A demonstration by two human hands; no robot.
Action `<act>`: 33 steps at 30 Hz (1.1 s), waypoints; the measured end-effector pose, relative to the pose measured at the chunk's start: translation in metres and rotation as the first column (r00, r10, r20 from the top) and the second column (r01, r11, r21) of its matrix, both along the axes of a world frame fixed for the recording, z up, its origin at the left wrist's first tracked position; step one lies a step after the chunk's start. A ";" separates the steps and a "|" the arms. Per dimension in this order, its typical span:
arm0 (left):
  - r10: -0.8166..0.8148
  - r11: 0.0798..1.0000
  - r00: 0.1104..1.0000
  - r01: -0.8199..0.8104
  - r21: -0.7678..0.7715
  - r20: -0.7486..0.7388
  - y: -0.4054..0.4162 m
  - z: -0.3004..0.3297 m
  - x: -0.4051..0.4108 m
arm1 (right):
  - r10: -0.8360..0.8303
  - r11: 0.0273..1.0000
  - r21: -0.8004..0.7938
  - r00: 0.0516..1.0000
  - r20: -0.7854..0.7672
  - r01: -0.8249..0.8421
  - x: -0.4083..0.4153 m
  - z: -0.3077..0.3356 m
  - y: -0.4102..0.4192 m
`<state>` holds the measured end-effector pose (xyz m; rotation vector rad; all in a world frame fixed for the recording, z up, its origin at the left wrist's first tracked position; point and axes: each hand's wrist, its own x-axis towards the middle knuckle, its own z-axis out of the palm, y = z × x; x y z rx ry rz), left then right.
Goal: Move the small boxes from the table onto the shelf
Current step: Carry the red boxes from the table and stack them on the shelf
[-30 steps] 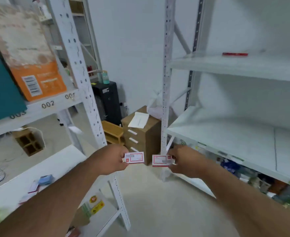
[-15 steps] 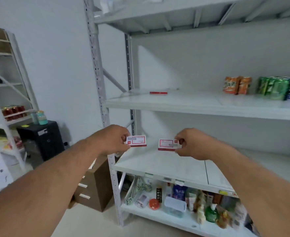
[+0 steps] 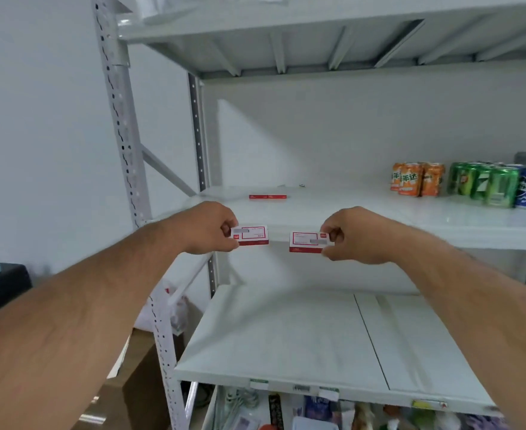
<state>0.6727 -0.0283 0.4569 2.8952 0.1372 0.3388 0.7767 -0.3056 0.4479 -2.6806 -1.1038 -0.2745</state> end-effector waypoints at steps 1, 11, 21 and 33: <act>-0.011 1.000 1.000 0.011 -0.009 -0.001 0.011 0.003 0.011 | -0.004 1.000 0.002 1.000 0.003 0.004 0.008 0.004 0.010; -0.040 0.999 0.999 0.041 0.017 -0.020 0.085 0.009 0.120 | -0.045 0.998 -0.044 0.999 0.023 0.046 0.111 0.023 0.087; -0.023 0.998 0.999 0.025 0.050 -0.036 0.124 0.012 0.237 | -0.028 0.997 -0.073 1.000 -0.013 0.027 0.233 0.026 0.135; -0.027 0.989 0.989 0.047 0.141 -0.143 0.163 0.004 0.329 | -0.044 0.988 -0.153 0.998 -0.043 0.037 0.320 0.020 0.189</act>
